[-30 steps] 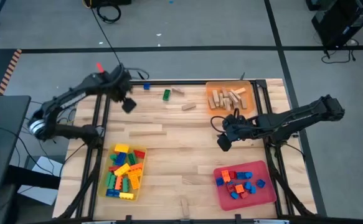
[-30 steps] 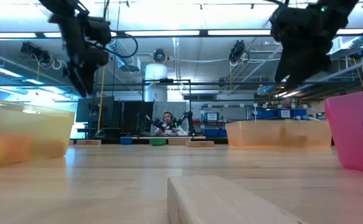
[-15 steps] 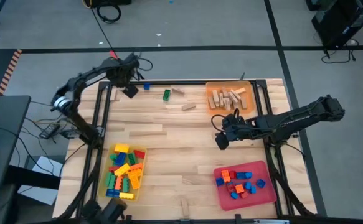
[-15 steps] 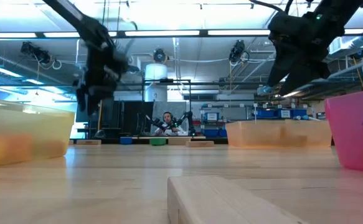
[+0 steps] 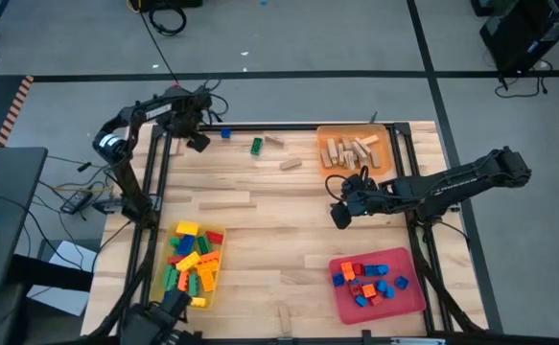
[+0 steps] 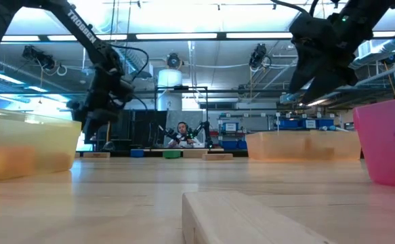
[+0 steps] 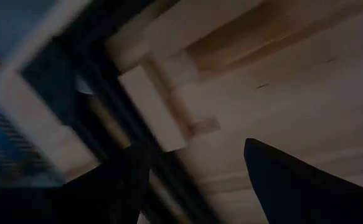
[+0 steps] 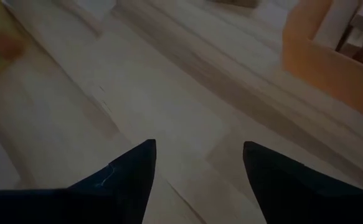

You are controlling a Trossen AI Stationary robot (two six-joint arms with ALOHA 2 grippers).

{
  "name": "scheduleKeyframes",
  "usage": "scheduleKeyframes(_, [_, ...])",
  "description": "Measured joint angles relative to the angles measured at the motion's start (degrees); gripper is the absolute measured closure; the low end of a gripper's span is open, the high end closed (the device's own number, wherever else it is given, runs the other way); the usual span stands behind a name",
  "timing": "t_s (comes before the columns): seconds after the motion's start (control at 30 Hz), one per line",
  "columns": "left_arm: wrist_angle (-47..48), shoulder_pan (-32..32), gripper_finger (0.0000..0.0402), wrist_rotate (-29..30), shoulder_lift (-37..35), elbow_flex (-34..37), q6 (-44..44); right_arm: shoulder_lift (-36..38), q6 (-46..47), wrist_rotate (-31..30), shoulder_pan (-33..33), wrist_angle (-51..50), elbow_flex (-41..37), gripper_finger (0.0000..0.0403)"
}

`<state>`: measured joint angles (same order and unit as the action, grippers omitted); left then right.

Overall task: Sort blocks by size
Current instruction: Put the brown block into the orange bin

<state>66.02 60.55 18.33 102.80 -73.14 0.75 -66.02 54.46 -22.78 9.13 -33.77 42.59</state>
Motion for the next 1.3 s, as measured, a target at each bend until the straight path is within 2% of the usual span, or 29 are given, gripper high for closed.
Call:
scheduleKeyframes(0.13, [-0.5, 3.3, 0.0142, -7.6, 0.0, 0.0, 2.6, 0.0, 0.0, -0.1, 0.0, 0.4, 0.0, 0.0146])
scheduleKeyframes(0.23, [-1.9, 5.4, 0.0147, -11.0, 0.0, 0.0, 5.4, 0.0, 0.0, -0.3, 0.0, 0.9, 0.0, 0.0144])
scheduleKeyframes(0.43, [-4.8, 6.3, 0.0151, -12.3, 0.0, 0.0, 9.8, 0.0, -0.1, -0.3, -0.3, 2.3, 0.0, 0.0147])
scheduleKeyframes(0.73, [-3.7, 6.2, 0.0151, -12.0, 0.0, -3.0, 6.3, 0.0, -0.2, -0.3, -0.4, 3.7, 0.0, 0.0142])
scheduleKeyframes(0.87, [-2.9, 5.2, 0.0153, -9.9, -0.1, -3.9, -1.0, 0.0, -0.2, -0.3, -0.4, 3.8, 0.0, 0.0145])
scheduleKeyframes(1.03, [0.8, 2.2, 0.0173, -1.8, -0.1, -4.0, -16.7, -0.1, -0.5, -0.5, -0.5, 4.9, 0.0, 0.0145])
scheduleKeyframes(1.2, [3.6, -1.5, 0.0222, 5.1, -0.1, -4.0, -30.4, -1.2, -0.6, -1.8, -0.9, 6.4, 0.0, 0.0142])
scheduleKeyframes(1.3, [3.5, -3.3, 0.0273, 5.8, -0.1, -3.4, -37.3, -2.5, -0.6, -1.8, -1.3, 8.3, 0.0, 0.0142])
